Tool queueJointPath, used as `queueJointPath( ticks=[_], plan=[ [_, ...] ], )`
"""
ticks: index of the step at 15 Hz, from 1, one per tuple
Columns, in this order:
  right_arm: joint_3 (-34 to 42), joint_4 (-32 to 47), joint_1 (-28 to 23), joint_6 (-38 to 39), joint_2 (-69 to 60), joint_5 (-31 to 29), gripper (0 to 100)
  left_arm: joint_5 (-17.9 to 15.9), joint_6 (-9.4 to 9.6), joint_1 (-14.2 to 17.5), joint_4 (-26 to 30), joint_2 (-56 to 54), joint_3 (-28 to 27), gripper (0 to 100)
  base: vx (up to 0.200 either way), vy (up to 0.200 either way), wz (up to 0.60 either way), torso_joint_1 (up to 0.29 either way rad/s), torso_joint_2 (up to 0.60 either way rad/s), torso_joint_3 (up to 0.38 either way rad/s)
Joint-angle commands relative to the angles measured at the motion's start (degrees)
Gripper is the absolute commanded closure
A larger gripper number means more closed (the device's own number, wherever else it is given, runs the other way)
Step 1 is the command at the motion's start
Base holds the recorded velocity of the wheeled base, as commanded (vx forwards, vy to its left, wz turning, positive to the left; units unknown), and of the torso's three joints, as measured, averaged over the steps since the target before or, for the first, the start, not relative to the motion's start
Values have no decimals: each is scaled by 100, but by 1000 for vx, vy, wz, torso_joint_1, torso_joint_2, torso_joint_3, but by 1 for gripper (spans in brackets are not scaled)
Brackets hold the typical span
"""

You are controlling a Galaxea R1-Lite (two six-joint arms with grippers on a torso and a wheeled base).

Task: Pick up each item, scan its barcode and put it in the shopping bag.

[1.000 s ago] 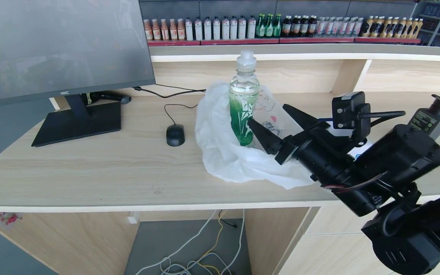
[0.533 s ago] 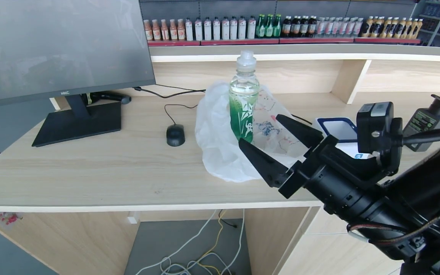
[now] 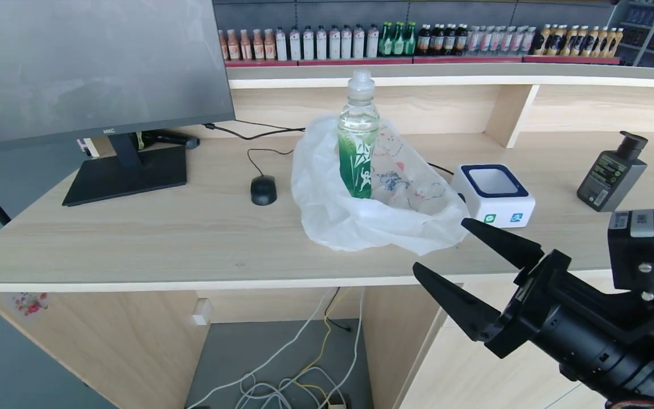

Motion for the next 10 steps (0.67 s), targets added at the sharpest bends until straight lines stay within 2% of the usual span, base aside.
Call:
queueJointPath(
  ticks=[1,7,10],
  plan=[
    [202,-9,-91,-2,-76,4,0,2,-11,2,0,-2,0,0,0,-200,0,-12,-7,7],
    [53,-9,-978,-2,223,4,0,2,-54,2,9,6,0,0,0,-200,0,6,6,-2],
    [-211,-9,-1005,-20,241,4,0,2,-81,2,9,6,0,0,0,-200,0,1,5,2]
  ],
)
